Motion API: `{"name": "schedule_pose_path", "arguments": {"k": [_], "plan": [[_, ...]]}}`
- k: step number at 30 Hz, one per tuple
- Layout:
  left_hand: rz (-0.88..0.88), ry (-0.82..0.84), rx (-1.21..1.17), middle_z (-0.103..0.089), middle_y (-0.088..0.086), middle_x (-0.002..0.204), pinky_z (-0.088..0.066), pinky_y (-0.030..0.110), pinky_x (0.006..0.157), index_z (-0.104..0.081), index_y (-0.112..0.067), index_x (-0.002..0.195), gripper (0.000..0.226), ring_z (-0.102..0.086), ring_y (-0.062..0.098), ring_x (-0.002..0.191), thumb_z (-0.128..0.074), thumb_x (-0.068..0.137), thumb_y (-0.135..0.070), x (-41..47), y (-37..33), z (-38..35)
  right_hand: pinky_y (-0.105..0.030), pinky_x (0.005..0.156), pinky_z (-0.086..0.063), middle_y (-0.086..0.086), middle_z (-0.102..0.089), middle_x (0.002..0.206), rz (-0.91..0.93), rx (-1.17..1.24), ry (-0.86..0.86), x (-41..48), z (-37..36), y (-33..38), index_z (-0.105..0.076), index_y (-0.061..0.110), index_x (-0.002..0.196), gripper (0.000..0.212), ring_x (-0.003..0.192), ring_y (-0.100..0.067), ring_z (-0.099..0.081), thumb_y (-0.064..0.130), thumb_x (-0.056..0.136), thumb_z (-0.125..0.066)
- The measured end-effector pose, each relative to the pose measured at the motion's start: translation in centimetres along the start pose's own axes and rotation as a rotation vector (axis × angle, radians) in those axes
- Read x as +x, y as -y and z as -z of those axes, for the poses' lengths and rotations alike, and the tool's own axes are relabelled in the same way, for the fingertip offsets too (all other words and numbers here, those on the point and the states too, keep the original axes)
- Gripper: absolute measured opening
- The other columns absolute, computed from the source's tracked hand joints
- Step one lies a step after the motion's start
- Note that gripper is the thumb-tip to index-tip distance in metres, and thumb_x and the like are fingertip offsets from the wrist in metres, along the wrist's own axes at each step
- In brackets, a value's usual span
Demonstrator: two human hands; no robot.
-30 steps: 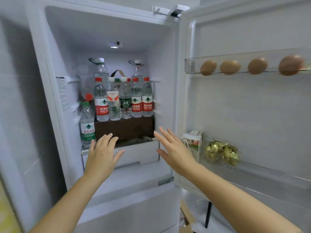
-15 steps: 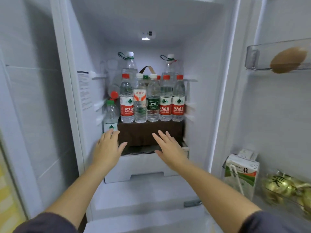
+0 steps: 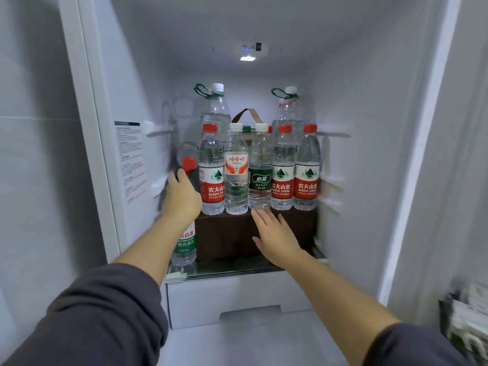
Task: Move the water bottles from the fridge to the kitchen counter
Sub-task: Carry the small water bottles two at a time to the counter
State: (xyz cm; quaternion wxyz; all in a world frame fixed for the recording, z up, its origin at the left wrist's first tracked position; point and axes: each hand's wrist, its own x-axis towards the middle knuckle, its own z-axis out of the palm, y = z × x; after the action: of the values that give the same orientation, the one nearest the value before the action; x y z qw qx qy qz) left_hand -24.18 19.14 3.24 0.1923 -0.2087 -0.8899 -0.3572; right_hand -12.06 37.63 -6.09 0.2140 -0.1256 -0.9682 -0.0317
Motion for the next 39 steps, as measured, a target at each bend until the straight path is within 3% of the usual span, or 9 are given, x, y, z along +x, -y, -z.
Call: {"name": "schedule_pose_path", "arguments": {"k": [5, 11, 13, 17, 25, 29, 31, 34, 39], "plan": [[0.045, -0.018, 0.005, -0.043, 0.028, 0.133, -0.047, 0.054, 0.092, -0.029, -0.006, 0.139, 0.047, -0.05, 0.047, 0.115, -0.048, 0.096, -0.011, 1.1, 0.4, -0.6, -0.05, 0.121, -0.01, 0.004, -0.005, 0.166, 0.033, -0.023, -0.005, -0.1, -0.7, -0.6, -0.008, 0.02, 0.157, 0.07, 0.152, -0.022, 0.001, 0.026, 0.1, -0.049], [0.062, -0.113, -0.081, -0.041, 0.025, 0.142, -0.044, 0.052, 0.094, -0.014, -0.003, 0.15, 0.067, -0.048, 0.043, 0.122, -0.053, 0.097, -0.015, 0.0, 0.8, -1.0, -0.052, 0.12, -0.006, 0.007, -0.003, 0.165, 0.041, 0.005, 0.018, 0.0, -0.7, -1.0, -0.007, 0.024, 0.157, 0.071, 0.152, -0.02, 0.003, 0.024, 0.1, -0.049], [0.097, -0.128, -0.136, -0.045, 0.023, 0.14, -0.044, 0.051, 0.094, -0.023, -0.002, 0.145, 0.06, -0.05, 0.042, 0.121, -0.055, 0.096, -0.016, -0.4, 0.9, -0.9, -0.053, 0.12, -0.006, 0.008, -0.002, 0.165, 0.044, 0.021, 0.039, 0.1, -0.6, -1.1, -0.006, 0.024, 0.157, 0.072, 0.152, -0.02, 0.004, 0.024, 0.1, -0.049], [0.143, -0.172, -0.199, -0.06, 0.022, 0.118, -0.04, 0.042, 0.073, -0.04, -0.003, 0.123, 0.033, -0.059, 0.042, 0.103, -0.054, 0.097, -0.018, -1.2, 0.8, 0.0, -0.055, 0.119, -0.008, 0.009, 0.0, 0.165, 0.04, 0.055, 0.074, 0.2, -0.5, -1.1, -0.005, 0.024, 0.157, 0.074, 0.152, -0.019, 0.006, 0.025, 0.1, -0.051], [-0.199, -0.182, -0.167, -0.066, 0.01, 0.107, -0.041, 0.032, 0.076, -0.055, -0.011, 0.118, 0.029, -0.057, 0.022, 0.092, -0.06, 0.094, -0.026, -4.0, 0.2, 2.0, -0.053, 0.12, -0.007, 0.007, 0.002, 0.165, 0.002, 0.177, 0.108, -0.1, 0.2, 0.2, -0.003, 0.023, 0.157, 0.083, 0.152, -0.021, 0.008, 0.035, 0.096, -0.058], [-0.193, -0.083, -0.319, -0.067, 0.005, 0.111, -0.041, 0.026, 0.078, -0.059, -0.012, 0.121, 0.033, -0.057, 0.014, 0.092, -0.065, 0.091, -0.025, -3.6, -2.0, 1.9, -0.041, 0.119, -0.027, 0.005, -0.022, 0.161, -0.071, 0.773, 0.155, -0.9, 0.6, 2.6, -0.019, 0.026, 0.156, 0.093, 0.149, -0.018, -0.02, 0.032, 0.083, -0.076], [-0.202, -0.038, -0.379, -0.066, -0.001, 0.105, -0.04, 0.016, 0.07, -0.06, -0.015, 0.117, 0.03, -0.057, 0.004, 0.083, -0.066, 0.09, -0.025, -4.0, -2.7, 0.9, -0.035, 0.107, -0.044, 0.006, -0.046, 0.149, -0.096, 0.944, 0.229, -1.2, 0.0, 3.4, -0.034, 0.026, 0.151, 0.085, 0.137, -0.015, -0.044, 0.025, 0.079, -0.079], [-0.203, -0.011, -0.42, -0.061, -0.01, 0.094, -0.032, 0.009, 0.059, -0.06, -0.019, 0.108, 0.023, -0.052, -0.004, 0.075, -0.069, 0.088, -0.027, -4.5, -3.1, -0.8, -0.022, 0.082, -0.052, 0.007, -0.063, 0.125, -0.199, 1.058, 0.235, -1.5, -1.1, 3.8, -0.051, 0.023, 0.133, 0.063, 0.108, -0.007, -0.06, 0.023, 0.078, -0.081], [-0.241, 0.1, -0.503, -0.063, -0.014, 0.098, -0.04, 0.014, 0.071, -0.056, -0.026, 0.108, 0.016, -0.058, -0.002, 0.089, -0.059, 0.094, -0.033, -4.2, -1.5, -1.8, -0.015, 0.067, -0.051, 0.02, -0.064, 0.101, -0.263, 1.118, 0.223, -1.7, -2.0, 3.6, -0.053, 0.034, 0.115, 0.048, 0.093, 0.002, -0.062, 0.029, 0.077, -0.082]]}}
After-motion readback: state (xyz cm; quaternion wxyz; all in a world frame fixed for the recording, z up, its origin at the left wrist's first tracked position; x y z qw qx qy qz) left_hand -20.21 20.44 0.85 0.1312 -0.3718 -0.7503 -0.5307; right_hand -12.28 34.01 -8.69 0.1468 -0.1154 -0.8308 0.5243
